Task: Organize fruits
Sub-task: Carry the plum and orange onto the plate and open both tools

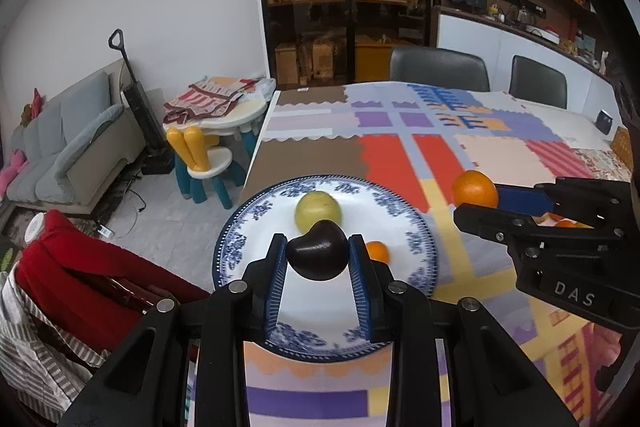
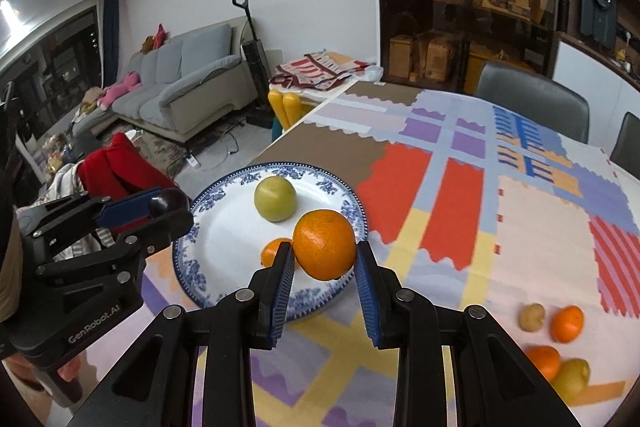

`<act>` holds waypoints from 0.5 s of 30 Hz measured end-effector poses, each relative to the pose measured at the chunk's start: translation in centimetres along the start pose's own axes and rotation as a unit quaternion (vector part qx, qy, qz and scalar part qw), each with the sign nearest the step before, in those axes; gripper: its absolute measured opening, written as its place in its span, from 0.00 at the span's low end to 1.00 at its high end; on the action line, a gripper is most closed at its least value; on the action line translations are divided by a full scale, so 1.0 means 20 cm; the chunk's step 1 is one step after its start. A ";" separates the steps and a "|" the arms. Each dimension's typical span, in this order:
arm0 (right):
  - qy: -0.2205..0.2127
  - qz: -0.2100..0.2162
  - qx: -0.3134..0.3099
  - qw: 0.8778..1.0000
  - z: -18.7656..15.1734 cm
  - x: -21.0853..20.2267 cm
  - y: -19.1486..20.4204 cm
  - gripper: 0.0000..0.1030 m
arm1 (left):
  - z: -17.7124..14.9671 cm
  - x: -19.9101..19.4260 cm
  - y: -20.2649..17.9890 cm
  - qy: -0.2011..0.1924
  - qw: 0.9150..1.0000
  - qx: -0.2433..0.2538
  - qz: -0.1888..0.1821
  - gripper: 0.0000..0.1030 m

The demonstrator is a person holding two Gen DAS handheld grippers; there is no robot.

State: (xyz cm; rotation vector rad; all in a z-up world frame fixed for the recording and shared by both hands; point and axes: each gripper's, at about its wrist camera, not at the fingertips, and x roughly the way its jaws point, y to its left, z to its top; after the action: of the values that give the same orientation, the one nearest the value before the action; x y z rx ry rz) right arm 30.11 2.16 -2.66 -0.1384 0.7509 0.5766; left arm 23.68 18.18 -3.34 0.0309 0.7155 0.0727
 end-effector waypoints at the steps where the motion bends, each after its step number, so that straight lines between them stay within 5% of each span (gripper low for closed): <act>1: 0.004 0.002 0.000 1.000 0.01 0.04 0.00 0.31 | 0.00 0.02 0.01 0.003 1.000 -0.001 0.001 0.30; 15: 0.071 0.013 -0.002 0.997 0.07 0.43 -0.03 0.31 | -0.03 0.36 0.10 0.073 0.997 -0.011 -0.010 0.30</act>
State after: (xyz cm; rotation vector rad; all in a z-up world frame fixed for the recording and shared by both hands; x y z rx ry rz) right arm 36.31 6.00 -7.59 -0.1756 0.8911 0.5985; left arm 28.54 20.76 -8.36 -0.0020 0.8617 0.0638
